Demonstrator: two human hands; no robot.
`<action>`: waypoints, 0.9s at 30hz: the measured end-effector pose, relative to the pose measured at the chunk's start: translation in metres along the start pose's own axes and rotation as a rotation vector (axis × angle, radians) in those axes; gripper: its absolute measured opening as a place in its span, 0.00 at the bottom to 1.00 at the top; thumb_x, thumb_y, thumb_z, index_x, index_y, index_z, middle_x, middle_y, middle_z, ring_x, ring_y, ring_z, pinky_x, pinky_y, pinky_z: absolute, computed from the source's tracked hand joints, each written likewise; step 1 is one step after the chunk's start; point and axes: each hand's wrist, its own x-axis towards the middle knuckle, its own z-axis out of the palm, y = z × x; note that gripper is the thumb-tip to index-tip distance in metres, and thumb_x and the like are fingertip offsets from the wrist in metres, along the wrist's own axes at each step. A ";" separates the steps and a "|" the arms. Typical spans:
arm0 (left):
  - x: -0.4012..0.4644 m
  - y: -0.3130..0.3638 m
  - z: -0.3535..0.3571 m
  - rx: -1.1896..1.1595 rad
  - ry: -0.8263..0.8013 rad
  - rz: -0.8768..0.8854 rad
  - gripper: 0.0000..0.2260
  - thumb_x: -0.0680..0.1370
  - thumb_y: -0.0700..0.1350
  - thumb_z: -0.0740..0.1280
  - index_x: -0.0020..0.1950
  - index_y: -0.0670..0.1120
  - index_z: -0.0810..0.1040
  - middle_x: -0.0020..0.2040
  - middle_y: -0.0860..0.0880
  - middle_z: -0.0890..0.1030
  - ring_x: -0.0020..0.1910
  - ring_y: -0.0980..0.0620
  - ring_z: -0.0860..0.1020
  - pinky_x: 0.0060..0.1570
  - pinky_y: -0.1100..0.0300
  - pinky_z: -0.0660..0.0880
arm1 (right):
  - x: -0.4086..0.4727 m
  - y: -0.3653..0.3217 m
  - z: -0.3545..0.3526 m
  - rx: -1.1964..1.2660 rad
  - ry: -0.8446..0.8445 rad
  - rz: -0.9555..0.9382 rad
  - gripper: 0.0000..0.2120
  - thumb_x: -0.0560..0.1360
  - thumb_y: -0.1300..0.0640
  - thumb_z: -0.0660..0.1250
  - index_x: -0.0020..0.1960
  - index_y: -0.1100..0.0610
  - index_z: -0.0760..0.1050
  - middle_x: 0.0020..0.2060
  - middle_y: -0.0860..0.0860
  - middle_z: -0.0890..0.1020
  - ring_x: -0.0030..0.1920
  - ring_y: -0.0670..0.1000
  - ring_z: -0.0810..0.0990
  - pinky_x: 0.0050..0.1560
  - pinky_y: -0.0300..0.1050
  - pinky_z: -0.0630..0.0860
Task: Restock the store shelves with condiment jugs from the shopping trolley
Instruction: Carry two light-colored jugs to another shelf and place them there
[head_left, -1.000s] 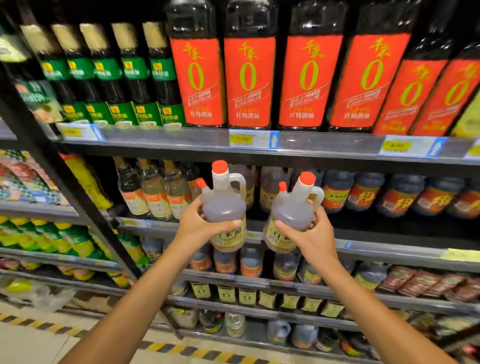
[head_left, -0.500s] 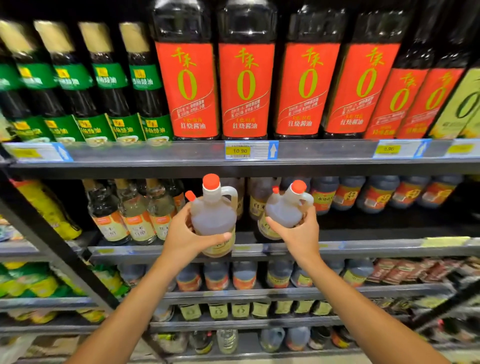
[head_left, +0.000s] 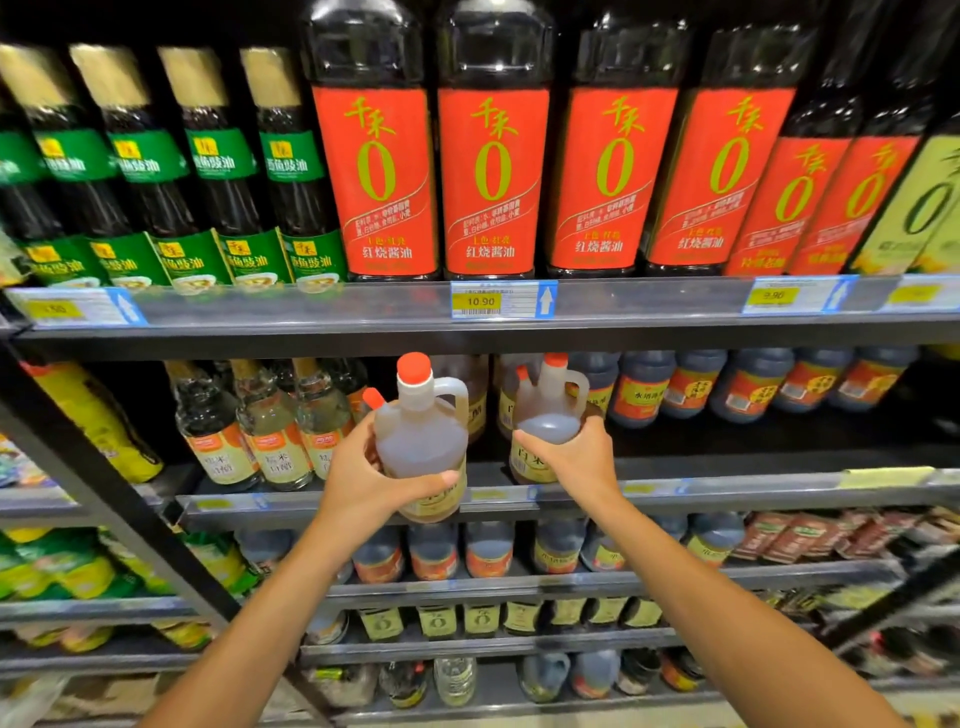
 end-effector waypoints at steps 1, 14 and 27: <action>-0.001 0.001 0.001 -0.003 0.001 0.001 0.37 0.52 0.57 0.83 0.60 0.56 0.78 0.56 0.55 0.83 0.57 0.56 0.81 0.52 0.58 0.80 | 0.001 0.000 -0.001 -0.020 -0.011 0.002 0.42 0.59 0.37 0.82 0.61 0.58 0.68 0.54 0.51 0.78 0.53 0.51 0.79 0.46 0.42 0.78; -0.015 0.007 0.008 -0.024 0.010 -0.001 0.34 0.54 0.56 0.84 0.58 0.58 0.78 0.55 0.58 0.83 0.56 0.57 0.81 0.48 0.61 0.80 | 0.006 0.009 -0.026 -0.378 -0.200 -0.186 0.31 0.64 0.32 0.77 0.50 0.55 0.71 0.44 0.47 0.79 0.46 0.52 0.80 0.36 0.43 0.74; -0.019 0.007 0.009 0.037 0.027 0.023 0.33 0.58 0.48 0.85 0.60 0.56 0.78 0.55 0.59 0.83 0.56 0.59 0.81 0.48 0.65 0.79 | 0.002 0.011 -0.026 -0.324 -0.251 -0.163 0.29 0.66 0.36 0.77 0.51 0.54 0.68 0.47 0.49 0.79 0.47 0.51 0.79 0.40 0.44 0.74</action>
